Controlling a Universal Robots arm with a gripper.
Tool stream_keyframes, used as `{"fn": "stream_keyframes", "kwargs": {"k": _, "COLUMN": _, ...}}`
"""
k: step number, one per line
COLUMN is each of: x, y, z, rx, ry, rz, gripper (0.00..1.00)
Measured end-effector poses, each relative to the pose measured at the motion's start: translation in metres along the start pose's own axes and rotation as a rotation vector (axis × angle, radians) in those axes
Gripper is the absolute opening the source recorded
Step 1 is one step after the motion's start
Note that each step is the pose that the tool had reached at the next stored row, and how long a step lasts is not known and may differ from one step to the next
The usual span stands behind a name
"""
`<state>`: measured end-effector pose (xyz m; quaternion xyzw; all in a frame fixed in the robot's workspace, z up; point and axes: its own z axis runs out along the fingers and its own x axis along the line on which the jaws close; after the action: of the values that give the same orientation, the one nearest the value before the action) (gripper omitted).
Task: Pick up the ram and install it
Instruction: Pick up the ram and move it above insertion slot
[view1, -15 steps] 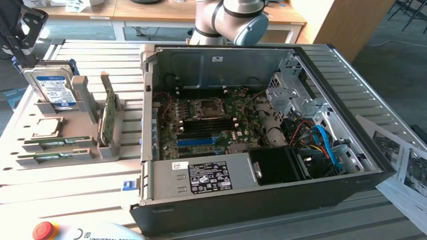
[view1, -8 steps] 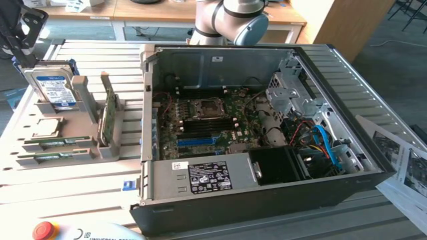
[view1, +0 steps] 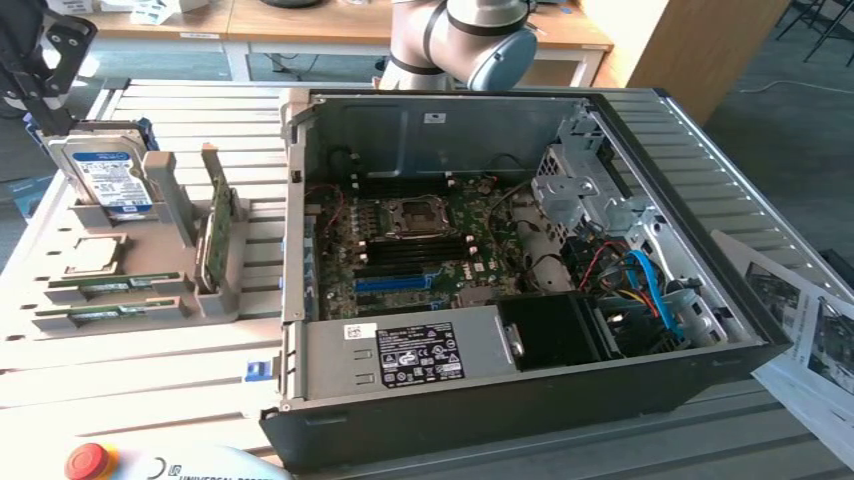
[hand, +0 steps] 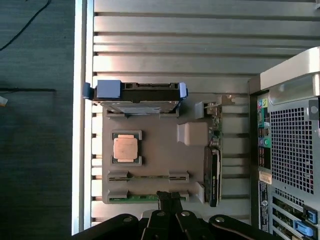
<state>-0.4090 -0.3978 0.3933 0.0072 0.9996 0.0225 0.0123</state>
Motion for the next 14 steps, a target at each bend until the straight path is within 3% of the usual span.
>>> {"fn": "stream_keyframes", "kwargs": {"k": 14, "x": 0.0000, "y": 0.0000, "z": 0.0000, "rx": -0.0026, "ry": 0.0054, "rz": -0.119, "gripper": 0.11}}
